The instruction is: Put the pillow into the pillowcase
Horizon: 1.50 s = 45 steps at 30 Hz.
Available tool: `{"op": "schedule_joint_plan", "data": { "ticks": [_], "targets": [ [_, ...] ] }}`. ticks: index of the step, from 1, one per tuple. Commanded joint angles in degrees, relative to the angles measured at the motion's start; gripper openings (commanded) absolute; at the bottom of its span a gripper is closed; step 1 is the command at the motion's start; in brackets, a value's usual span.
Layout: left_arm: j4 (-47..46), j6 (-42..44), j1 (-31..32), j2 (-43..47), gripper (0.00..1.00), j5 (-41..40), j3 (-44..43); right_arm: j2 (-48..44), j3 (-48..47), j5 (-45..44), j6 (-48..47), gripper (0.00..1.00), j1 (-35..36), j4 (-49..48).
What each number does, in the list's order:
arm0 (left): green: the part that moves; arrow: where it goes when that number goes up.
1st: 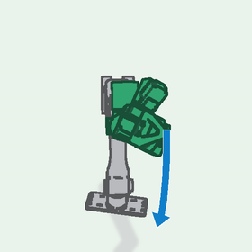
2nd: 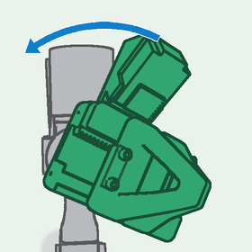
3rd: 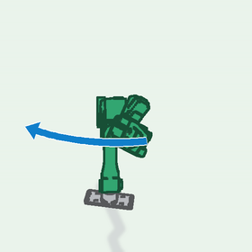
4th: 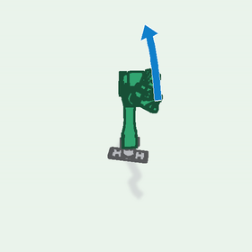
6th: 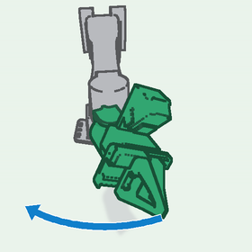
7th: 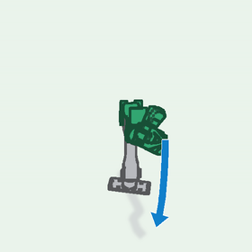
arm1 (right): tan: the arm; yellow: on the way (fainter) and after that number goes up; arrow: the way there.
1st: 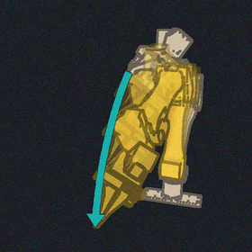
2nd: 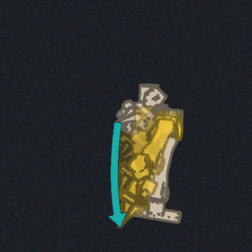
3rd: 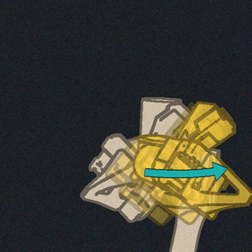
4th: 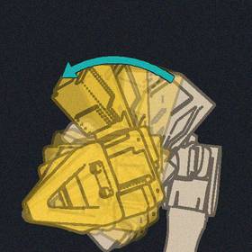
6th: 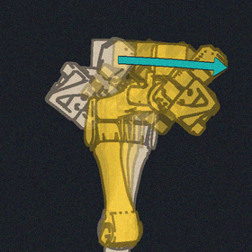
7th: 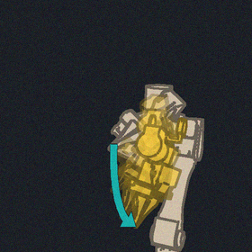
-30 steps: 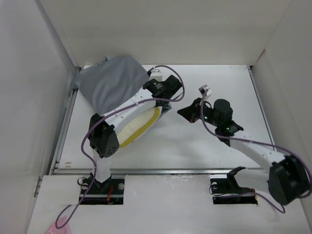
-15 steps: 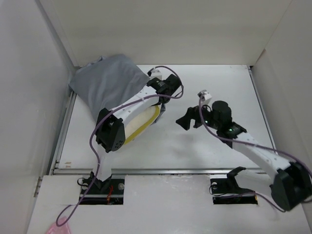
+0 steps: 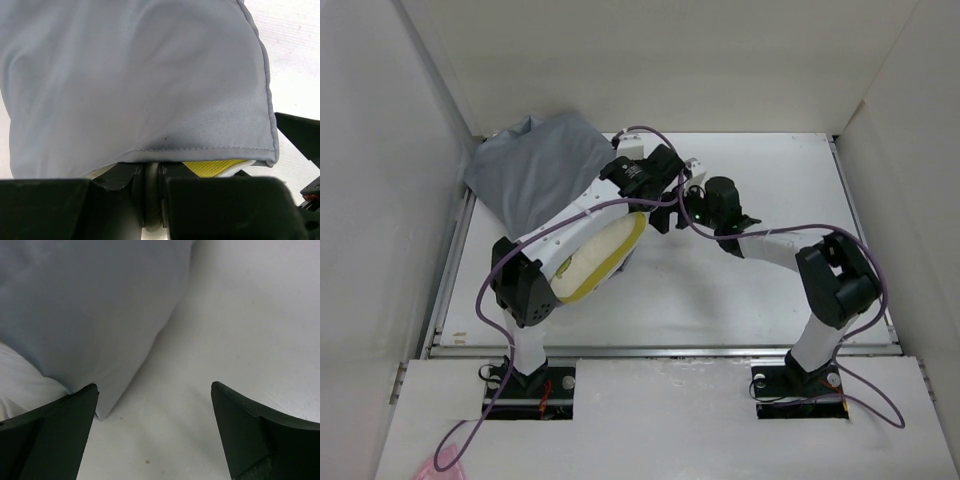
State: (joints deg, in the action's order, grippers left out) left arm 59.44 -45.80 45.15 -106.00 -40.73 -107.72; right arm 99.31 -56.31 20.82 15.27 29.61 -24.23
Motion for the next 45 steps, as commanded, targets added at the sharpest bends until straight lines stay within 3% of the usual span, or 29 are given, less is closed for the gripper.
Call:
{"op": "schedule_joint_plan", "data": {
  "ticks": [1,6,10,15,16,18,22,25,27,31,32,35,39,45],
  "targets": [
    [0.6,-0.2,0.2,1.6,0.0,-2.8,-3.3,0.3,-2.2,4.2,0.2,1.0,1.2,-11.9],
    [2.0,-0.2,0.2,1.0,0.0,-2.8,-5.9,5.4,-6.7,6.0,2.3,0.96,1.8,-12.9],
    [2.0,-0.2,0.2,1.0,0.0,-2.8,-5.9,8.9,-8.5,5.2,4.1,0.83,1.8,-17.2],
    [3.6,-0.2,0.2,2.0,0.0,-3.4,-7.0,9.2,-8.9,6.1,7.3,0.17,1.8,-22.4],
    [4.2,-0.2,-0.3,2.0,0.0,-3.4,-7.0,8.6,-6.6,3.2,8.3,0.0,1.8,-23.5],
    [4.2,-0.2,-0.3,2.5,0.0,-3.4,-7.0,7.9,-4.2,4.0,8.3,0.0,1.8,-28.8],
    [1.7,-0.2,-2.6,2.5,0.0,-4.0,-4.7,1.3,1.7,8.1,8.3,0.0,1.8,-28.9],
    [1.1,-0.9,-3.9,1.0,0.0,-3.3,-5.2,-5.9,8.1,11.0,5.8,0.0,1.8,-21.5],
    [2.4,-0.3,-3.9,0.1,0.0,-3.3,-7.7,-8.4,9.0,8.0,1.8,0.26,3.3,-10.4],
    [2.4,0.4,-3.9,1.0,0.0,-2.8,-9.1,-11.7,11.8,0.5,-1.8,0.4,6.7,-7.8],
    [2.4,0.4,-3.9,2.2,0.0,-2.8,-9.1,-11.2,11.8,-0.5,-1.3,0.51,6.7,-7.9],
    [0.0,2.5,-3.4,4.0,0.0,-2.2,-8.4,-7.7,9.7,-2.2,-0.8,0.57,6.7,-7.9],
    [-0.8,3.9,-3.4,5.9,0.0,-1.5,-7.9,-2.7,6.8,-6.6,0.8,0.59,7.2,-9.1],
    [-1.3,5.0,-3.4,6.5,0.0,-0.9,-7.9,3.0,2.2,-1.5,2.8,0.63,8.4,-13.2]
  ]
}}
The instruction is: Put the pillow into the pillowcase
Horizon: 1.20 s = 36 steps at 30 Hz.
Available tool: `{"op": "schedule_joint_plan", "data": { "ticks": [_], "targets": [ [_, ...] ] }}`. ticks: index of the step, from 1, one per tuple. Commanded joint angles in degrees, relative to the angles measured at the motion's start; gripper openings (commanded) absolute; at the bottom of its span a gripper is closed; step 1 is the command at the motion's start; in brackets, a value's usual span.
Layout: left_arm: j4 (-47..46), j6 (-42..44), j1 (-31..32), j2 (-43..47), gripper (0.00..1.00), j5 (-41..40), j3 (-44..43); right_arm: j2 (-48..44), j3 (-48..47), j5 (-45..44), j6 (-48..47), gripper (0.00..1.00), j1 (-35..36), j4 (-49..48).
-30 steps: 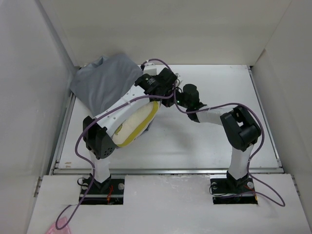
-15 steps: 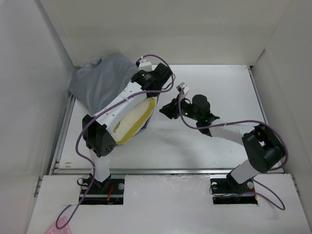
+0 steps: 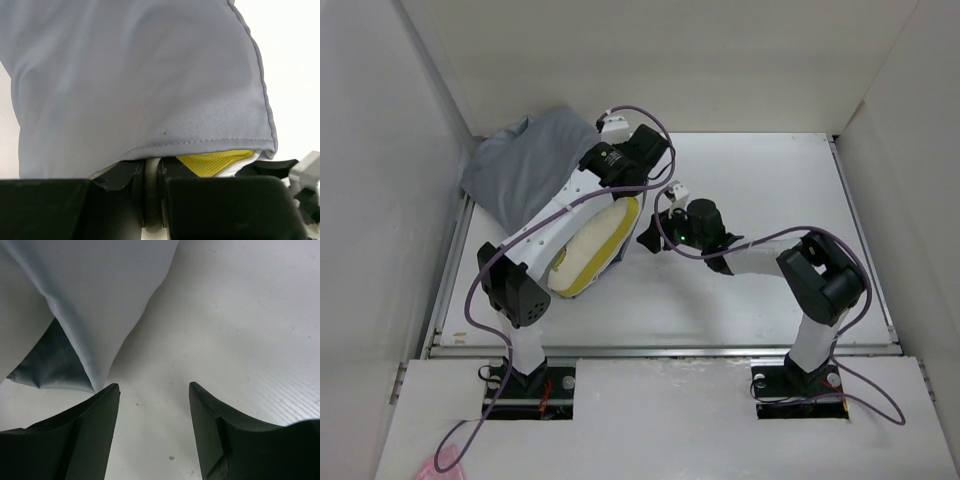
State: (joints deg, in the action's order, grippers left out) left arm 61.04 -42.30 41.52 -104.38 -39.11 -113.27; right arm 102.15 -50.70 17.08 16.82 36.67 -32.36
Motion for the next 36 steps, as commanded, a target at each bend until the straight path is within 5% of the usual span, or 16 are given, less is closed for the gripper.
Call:
{"op": "schedule_joint_plan", "data": {
  "ticks": [1,11,19,21,22,26,30,36],
  "targets": [
    [-2.9,1.5,0.2,4.9,0.0,-2.5,-2.3,0.2,-3.4,2.3,1.8,0.63,1.4,-5.9],
    [-2.4,1.5,0.2,4.9,0.0,-3.1,-2.8,0.4,-0.6,2.2,3.3,0.68,4.5,-8.9],
    [-2.4,1.0,0.2,6.0,0.0,-1.9,-1.4,5.4,-9.6,-15.2,9.8,0.69,4.5,-12.3],
    [-2.4,0.2,0.2,6.6,0.0,-1.9,0.2,6.0,-12.7,-22.8,10.6,0.55,4.5,-12.3],
    [-2.4,0.2,0.2,6.6,0.0,-1.9,1.1,6.0,-13.6,-22.8,10.6,0.03,4.5,-12.3],
    [-5.1,-0.6,0.2,6.6,0.0,-2.2,4.8,0.0,-10.5,-17.6,10.8,0.0,3.0,-12.6],
    [-5.1,-5.8,-1.3,0.5,0.0,-5.8,5.3,-12.8,2.9,-11.7,12.1,0.0,3.0,-13.3],
    [3.7,-19.2,-2.7,-13.6,0.0,-13.7,-9.2,-38.2,17.8,1.4,12.8,0.0,3.0,1.0]
  ]
}}
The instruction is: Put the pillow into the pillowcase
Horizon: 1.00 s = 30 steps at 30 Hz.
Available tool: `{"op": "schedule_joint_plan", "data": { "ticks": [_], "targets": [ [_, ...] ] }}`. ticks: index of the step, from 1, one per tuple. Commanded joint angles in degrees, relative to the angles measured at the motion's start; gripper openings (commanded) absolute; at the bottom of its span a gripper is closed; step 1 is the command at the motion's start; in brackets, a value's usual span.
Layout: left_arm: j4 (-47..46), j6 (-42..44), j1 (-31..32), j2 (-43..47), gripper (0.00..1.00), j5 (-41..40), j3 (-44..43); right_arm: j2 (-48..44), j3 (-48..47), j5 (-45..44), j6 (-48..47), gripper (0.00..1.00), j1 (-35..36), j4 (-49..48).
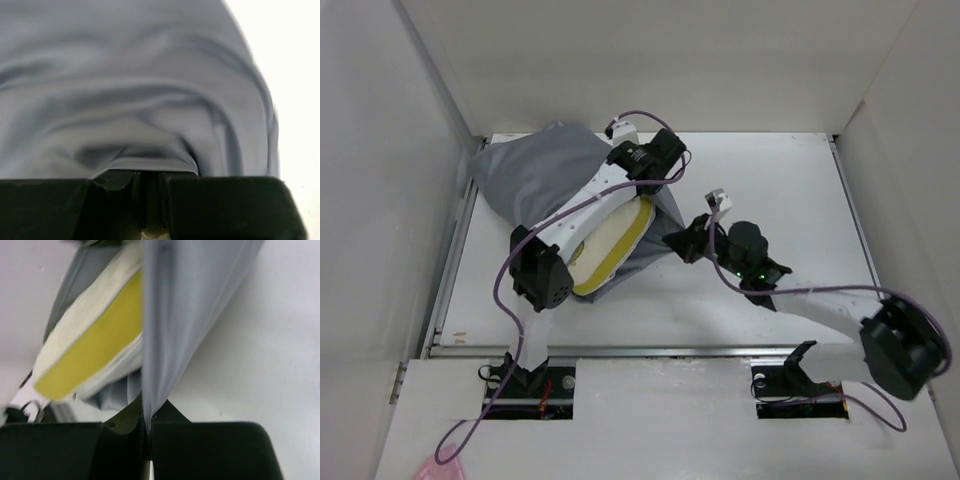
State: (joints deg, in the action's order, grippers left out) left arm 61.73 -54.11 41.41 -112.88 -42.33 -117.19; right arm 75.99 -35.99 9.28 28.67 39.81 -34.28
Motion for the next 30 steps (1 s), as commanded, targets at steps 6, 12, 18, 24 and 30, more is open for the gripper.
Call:
{"op": "schedule_joint_plan", "data": {
  "ticks": [6,12,18,24,30],
  "targets": [
    [-1.1,-10.8,-3.1,-5.3,0.03,-8.0,-3.0,-36.0,1.5,5.0,-2.6,0.0,-0.2,30.6],
    [-9.4,8.1,2.5,0.5,0.77,1.9,5.2,-33.9,0.8,-3.3,-3.2,0.0,-0.2,37.3],
    [-12.5,19.8,15.9,10.8,1.0,17.2,10.3,-20.1,-1.5,-9.4,-5.4,0.0,-0.2,38.8],
    [-9.2,20.2,21.6,17.9,1.0,23.6,11.9,-20.0,-3.3,-12.7,-5.9,0.0,-3.5,43.0],
    [2.2,12.0,23.5,17.4,1.0,14.3,15.7,-20.0,-2.8,-14.4,-4.7,0.16,-9.2,48.9]
  ]
}}
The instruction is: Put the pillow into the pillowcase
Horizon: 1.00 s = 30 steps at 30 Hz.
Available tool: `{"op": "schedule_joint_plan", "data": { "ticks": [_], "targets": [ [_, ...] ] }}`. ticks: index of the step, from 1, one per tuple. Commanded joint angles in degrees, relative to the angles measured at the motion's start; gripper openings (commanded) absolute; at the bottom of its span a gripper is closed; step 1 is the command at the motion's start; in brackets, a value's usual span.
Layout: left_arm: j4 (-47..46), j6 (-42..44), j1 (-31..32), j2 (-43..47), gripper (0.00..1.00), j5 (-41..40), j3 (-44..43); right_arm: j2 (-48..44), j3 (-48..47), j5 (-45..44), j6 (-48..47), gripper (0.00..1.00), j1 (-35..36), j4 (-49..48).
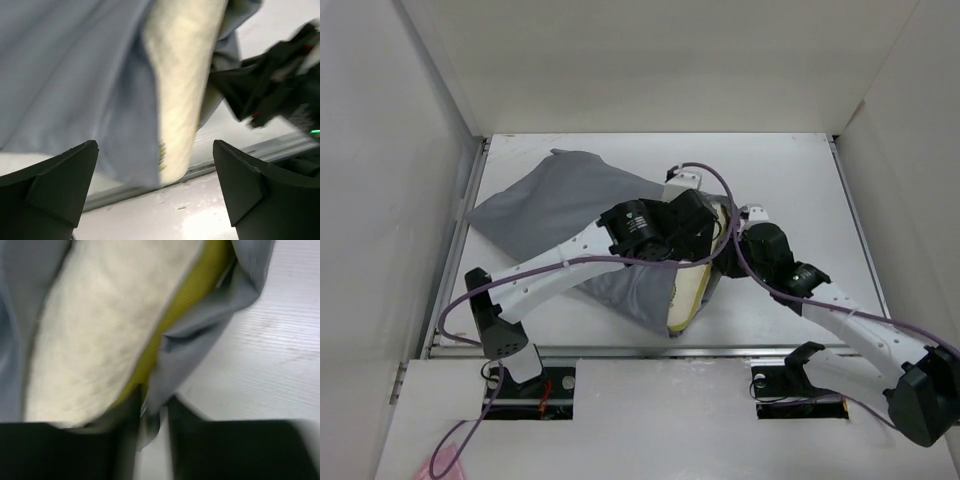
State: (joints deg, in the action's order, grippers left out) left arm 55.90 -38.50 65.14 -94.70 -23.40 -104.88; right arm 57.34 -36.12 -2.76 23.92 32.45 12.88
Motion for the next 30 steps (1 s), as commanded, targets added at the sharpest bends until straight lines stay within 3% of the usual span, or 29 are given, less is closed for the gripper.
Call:
{"op": "schedule_joint_plan", "data": {
  "ticks": [1,2,5,8,11,16,18,19,22,26,30],
  "targets": [
    [8.0,-3.6,-1.1,-1.6,0.98,-4.6,3.5,-2.0,-2.0,-2.3,0.1,0.41,-1.9,2.6],
    [7.5,-3.6,-1.1,-4.0,0.93,-4.6,4.0,-2.0,-2.0,-1.7,0.9,0.54,-2.4,3.1],
    [6.9,-2.4,-1.1,-8.9,0.83,-4.0,3.2,-3.3,-2.0,-3.7,2.8,0.69,-2.4,7.8],
    [3.1,-0.2,-1.1,-10.5,0.7,-1.0,1.3,-5.8,-2.0,-6.7,4.8,0.69,-3.5,12.3],
    [-1.6,1.9,-1.1,-11.2,0.7,1.3,1.3,-8.6,-0.9,-7.3,6.2,0.69,-4.8,15.0],
    [-1.6,3.0,-1.1,-16.7,0.7,0.2,-0.5,-12.7,-0.4,-5.8,6.8,0.69,-6.2,16.2],
    [-1.6,3.0,-1.6,-18.9,0.65,-0.8,-2.2,-13.5,0.4,-4.1,7.3,0.69,-6.2,15.5],
    [-0.9,3.0,-1.6,-21.0,0.56,-1.5,-3.0,-14.0,0.4,-3.1,7.3,0.69,-6.2,15.0],
    [0.4,1.6,-3.0,-23.3,0.4,-2.5,-4.1,-14.6,3.2,2.0,7.3,0.69,-6.2,11.8],
    [1.6,0.3,-4.3,-24.1,0.02,-2.5,-4.6,-15.2,6.2,6.8,6.6,0.69,-6.2,7.7],
    [2.1,-0.3,-4.3,-22.1,0.0,-2.5,-5.8,-14.2,12.2,18.7,8.0,0.66,-6.2,-5.4]
  ]
}}
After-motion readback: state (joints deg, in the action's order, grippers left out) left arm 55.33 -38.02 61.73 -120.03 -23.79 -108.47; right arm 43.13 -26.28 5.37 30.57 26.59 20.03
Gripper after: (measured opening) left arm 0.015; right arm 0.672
